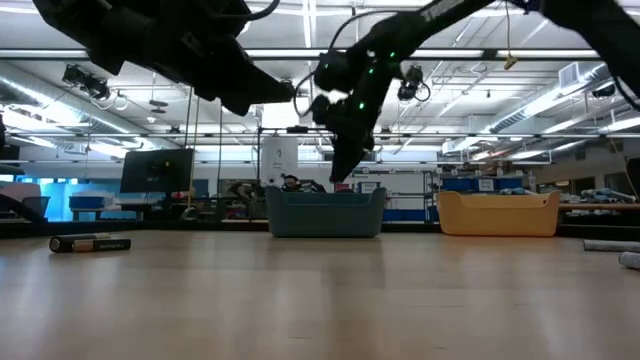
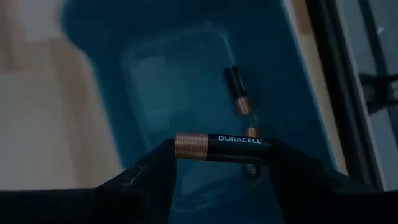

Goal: Sort batteries
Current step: Put the large black battery into the blue bin

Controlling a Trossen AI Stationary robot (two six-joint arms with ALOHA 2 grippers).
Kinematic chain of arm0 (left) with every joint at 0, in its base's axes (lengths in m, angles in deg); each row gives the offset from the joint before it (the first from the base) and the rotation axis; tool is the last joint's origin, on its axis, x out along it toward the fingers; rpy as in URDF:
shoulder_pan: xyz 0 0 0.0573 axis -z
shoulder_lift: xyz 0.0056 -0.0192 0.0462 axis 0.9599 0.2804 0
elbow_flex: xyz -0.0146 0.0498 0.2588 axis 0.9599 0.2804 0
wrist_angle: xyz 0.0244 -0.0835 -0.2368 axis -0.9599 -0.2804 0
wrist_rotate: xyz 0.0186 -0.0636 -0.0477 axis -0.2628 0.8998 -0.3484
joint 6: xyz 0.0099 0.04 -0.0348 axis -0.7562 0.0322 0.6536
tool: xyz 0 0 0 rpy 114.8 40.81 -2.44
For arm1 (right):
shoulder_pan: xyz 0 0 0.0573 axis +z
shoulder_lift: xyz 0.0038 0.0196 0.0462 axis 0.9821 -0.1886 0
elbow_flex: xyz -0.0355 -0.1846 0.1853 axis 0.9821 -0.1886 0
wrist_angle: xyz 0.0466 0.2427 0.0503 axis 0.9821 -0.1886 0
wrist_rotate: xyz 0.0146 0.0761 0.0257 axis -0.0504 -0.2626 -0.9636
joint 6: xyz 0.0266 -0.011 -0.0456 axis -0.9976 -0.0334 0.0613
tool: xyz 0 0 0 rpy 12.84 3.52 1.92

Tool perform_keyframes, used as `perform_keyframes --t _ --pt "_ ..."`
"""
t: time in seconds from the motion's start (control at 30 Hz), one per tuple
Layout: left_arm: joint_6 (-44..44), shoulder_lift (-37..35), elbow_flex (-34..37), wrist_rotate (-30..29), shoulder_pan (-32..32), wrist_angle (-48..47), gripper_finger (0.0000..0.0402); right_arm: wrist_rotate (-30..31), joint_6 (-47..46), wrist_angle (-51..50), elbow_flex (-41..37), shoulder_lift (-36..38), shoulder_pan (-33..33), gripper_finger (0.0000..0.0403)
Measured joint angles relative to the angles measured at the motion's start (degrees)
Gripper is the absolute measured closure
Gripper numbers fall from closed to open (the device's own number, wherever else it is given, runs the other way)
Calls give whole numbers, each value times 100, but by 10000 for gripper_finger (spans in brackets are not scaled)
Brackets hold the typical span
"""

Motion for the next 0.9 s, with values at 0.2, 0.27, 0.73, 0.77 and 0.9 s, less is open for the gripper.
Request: perform_keyframes --t 0.2,0.27,0.73,0.77,0.9 --pt "86 -55 2 -105 7 -83 396 -65 87 -145 381 -713 -183 177" --pt "101 -60 2 -114 7 -108 396 -66 92 -170 432 -854 -214 177" --pt "292 -56 2 -209 11 -189 396 -76 70 -148 439 -1034 -255 126" --pt "297 -56 2 -213 11 -199 396 -75 71 -148 439 -1034 -255 125" --pt "308 -56 2 -214 11 -201 396 -74 83 -92 439 -1034 -255 144"
